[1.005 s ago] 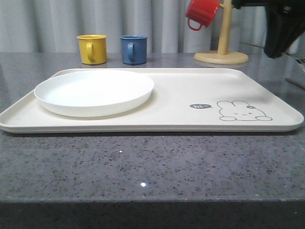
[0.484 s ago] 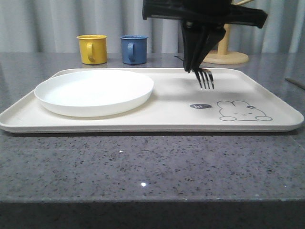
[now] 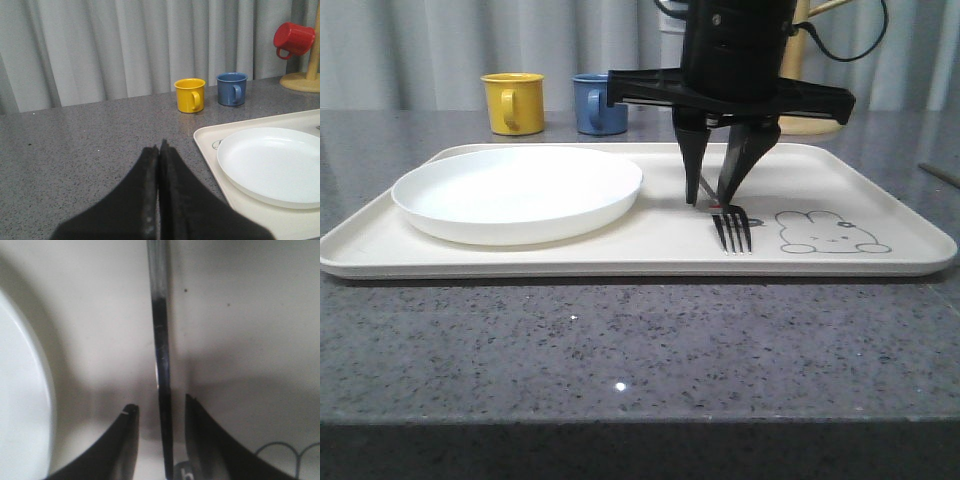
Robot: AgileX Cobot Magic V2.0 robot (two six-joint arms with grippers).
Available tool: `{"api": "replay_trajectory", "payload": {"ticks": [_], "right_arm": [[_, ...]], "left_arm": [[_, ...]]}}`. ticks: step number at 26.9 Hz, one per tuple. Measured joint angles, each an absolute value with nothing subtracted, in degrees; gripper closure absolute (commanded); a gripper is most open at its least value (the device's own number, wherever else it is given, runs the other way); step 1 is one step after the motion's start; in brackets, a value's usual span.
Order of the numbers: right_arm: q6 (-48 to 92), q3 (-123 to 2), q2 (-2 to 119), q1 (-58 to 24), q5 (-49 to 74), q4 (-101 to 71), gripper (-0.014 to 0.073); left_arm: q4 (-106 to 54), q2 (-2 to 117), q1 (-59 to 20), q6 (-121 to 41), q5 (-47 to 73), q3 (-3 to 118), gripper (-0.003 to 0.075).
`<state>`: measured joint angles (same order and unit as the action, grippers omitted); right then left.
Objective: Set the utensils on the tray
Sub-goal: 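Lower the fork onto the tray beside the plate and release, then grasp the metal chopsticks with the right gripper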
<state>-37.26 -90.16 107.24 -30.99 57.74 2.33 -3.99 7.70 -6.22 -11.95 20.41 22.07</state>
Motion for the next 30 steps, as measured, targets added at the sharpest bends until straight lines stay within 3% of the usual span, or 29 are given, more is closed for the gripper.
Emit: {"api": "replay_trajectory", "payload": {"ticks": [6, 14, 20, 27, 30], "right_arm": [[-35.4, -90.2, 101.9, -27.7, 59.2, 2.9, 0.0222], [-21.8, -89.8, 94.5, -10.8, 66.4, 3.8, 0.0222], [-12.0, -81.7, 93.8, -0.5, 65.2, 1.8, 0.0222], [-7.4, -76.9, 97.7, 0.7, 60.5, -1.6, 0.0226], [-7.2, -76.8, 99.2, 0.7, 60.2, -1.6, 0.0307]], "left_arm": [[-4.0, 7.7, -6.2, -11.9, 20.4, 22.1, 0.0739], [-4.0, 7.7, -6.2, -11.9, 20.4, 22.1, 0.0739], [-4.0, 7.7, -6.2, -11.9, 20.4, 22.1, 0.0739], [-4.0, 7.7, -6.2, -11.9, 20.4, 22.1, 0.0739], [-4.0, 7.7, -6.2, -11.9, 20.4, 22.1, 0.0739]]}}
